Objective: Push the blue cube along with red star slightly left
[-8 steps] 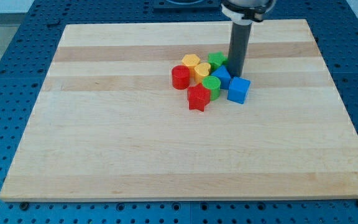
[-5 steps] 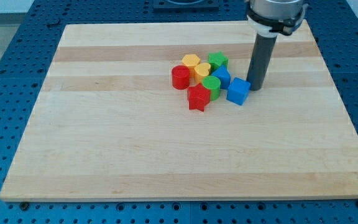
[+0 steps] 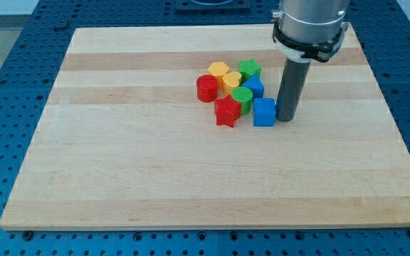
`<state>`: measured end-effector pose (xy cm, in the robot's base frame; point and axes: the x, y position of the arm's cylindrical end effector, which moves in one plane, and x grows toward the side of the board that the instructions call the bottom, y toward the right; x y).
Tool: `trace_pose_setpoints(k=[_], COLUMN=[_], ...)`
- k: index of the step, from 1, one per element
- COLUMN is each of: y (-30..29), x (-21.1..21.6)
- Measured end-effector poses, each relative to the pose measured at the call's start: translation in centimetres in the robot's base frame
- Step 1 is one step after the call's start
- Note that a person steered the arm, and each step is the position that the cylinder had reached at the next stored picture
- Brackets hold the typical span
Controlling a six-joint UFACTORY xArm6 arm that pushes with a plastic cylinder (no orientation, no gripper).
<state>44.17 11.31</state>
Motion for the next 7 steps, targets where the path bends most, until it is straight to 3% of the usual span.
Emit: trace_pose_setpoints(k=[5,7], y=[-7.4,-9.7], x=[1.5,5.3])
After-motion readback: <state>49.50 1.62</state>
